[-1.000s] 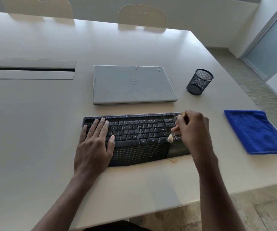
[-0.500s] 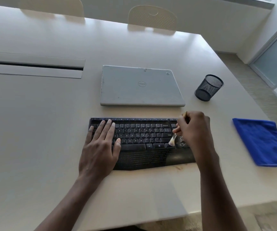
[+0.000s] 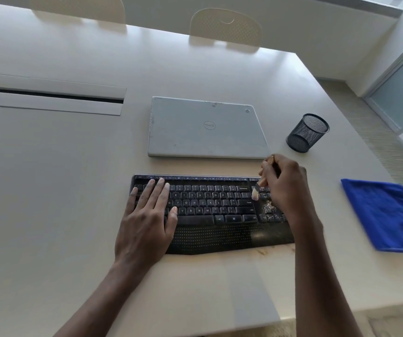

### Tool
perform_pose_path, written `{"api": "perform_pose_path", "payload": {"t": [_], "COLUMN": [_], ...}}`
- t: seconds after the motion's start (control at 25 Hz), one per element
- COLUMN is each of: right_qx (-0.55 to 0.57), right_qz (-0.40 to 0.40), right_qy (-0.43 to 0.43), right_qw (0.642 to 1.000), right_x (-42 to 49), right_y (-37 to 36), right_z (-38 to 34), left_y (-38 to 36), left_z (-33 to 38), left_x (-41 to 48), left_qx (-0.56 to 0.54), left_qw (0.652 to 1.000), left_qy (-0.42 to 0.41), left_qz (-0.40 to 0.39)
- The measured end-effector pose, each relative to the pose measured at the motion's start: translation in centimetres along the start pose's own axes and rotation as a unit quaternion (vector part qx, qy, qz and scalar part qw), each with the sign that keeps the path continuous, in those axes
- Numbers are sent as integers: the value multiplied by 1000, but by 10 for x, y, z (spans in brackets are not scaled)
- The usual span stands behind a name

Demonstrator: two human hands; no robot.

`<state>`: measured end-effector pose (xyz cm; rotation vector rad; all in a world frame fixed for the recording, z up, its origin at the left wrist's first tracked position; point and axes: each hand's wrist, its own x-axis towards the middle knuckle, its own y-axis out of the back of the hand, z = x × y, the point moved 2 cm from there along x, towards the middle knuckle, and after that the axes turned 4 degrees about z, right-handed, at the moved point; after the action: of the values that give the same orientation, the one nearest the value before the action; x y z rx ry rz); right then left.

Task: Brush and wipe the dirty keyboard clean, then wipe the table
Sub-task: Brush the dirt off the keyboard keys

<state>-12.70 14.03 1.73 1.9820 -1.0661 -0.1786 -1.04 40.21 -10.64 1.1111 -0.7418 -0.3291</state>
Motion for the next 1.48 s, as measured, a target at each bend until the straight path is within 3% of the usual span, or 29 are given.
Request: {"api": "perform_pose_path", "payload": {"t": [0.16, 0.36, 0.6, 1.16, 1.24, 1.36, 1.48], "right_qx": [80, 42, 95, 6, 45, 120, 54], "right_qz": [7, -38, 2, 31, 49, -7, -4], "right_qy": [1, 14, 5, 1, 6, -10, -47], "right_qw": [997, 998, 995, 1000, 998, 993, 997], "right_x": [6, 11, 10, 5, 10, 18, 21], "right_y": [4, 7, 3, 9, 11, 3, 4], "right_z": [4, 12, 14, 2, 0, 0, 15], "left_y": [0, 0, 0, 1, 0, 0, -1], "left_z": [0, 0, 0, 0, 0, -1, 0], "left_x": [0, 0, 0, 0, 0, 0, 0], "left_qx": [3, 2, 1, 0, 0, -2, -2], "left_qw": [1000, 1000, 1000, 1000, 1000, 1000, 1000], "left_qy": [-2, -1, -3, -3, -4, -3, -3], "left_qz": [-4, -1, -2, 1, 1, -1, -1]}}
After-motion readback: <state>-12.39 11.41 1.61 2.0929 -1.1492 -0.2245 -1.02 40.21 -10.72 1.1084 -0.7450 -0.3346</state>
